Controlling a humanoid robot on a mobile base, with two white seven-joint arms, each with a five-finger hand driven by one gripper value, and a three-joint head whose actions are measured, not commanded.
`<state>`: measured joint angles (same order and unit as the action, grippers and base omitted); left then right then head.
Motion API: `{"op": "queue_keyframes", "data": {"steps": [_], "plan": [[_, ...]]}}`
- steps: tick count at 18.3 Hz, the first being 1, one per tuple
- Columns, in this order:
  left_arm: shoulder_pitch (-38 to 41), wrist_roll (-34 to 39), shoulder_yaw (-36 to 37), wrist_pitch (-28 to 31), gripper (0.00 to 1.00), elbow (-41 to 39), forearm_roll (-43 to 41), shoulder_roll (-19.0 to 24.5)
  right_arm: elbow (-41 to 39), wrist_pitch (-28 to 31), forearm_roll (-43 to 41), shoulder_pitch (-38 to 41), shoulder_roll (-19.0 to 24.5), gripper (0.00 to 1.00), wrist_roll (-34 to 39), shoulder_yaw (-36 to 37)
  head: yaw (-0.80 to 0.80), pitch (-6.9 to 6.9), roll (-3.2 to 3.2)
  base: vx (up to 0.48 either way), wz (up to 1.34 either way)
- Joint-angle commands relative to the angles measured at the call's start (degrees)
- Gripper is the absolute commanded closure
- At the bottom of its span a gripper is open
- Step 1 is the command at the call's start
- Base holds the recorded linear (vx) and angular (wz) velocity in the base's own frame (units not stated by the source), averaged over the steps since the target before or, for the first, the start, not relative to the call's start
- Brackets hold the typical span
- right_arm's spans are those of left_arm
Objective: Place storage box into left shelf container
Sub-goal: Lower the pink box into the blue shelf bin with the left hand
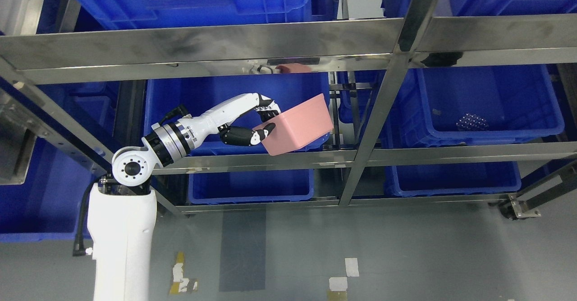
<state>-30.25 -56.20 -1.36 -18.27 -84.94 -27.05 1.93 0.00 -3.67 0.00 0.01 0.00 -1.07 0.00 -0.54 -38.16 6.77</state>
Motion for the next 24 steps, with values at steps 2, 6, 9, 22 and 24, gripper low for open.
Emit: {"op": "queue_keyframes", "data": {"steps": [2, 6, 9, 22, 24], "plan": [[0.54, 0.21, -10.59, 0.08, 0.98, 3.29, -8.11, 0.52, -1.00, -0.03, -0.09, -0.36, -1.00, 0.00, 0.37, 0.17, 0.00, 0.01, 0.00, 0.021, -0.13], [0.28, 5.30, -12.35, 0.08, 0.93, 8.56, -9.96, 0.44, -1.00, -0.03, -0.09, -0.36, -1.00, 0.00, 0.37, 0.17, 0.00, 0.01, 0.00, 0.000, -0.03], [-0.33, 9.08, -13.32, -0.01, 0.90, 13.12, -9.87, -0.17, -1.00, -0.03, -0.09, -0.36, -1.00, 0.00, 0.28, 0.17, 0.00, 0.01, 0.00, -0.005, 0.05], [-8.24, 22.62, -11.48, 0.26, 0.27, 26.67, -9.69, -0.93, -1.00, -0.03, -0.09, -0.36, -1.00, 0.00, 0.37, 0.17, 0.00, 0.01, 0.00, -0.001, 0.01], [-8.16, 25.51, -9.46, -0.10, 0.04, 26.50, -8.64, -0.93, -1.00, -0.03, -0.09, -0.36, -1.00, 0.00, 0.28, 0.17, 0.00, 0.01, 0.00, 0.000, 0.00]]}}
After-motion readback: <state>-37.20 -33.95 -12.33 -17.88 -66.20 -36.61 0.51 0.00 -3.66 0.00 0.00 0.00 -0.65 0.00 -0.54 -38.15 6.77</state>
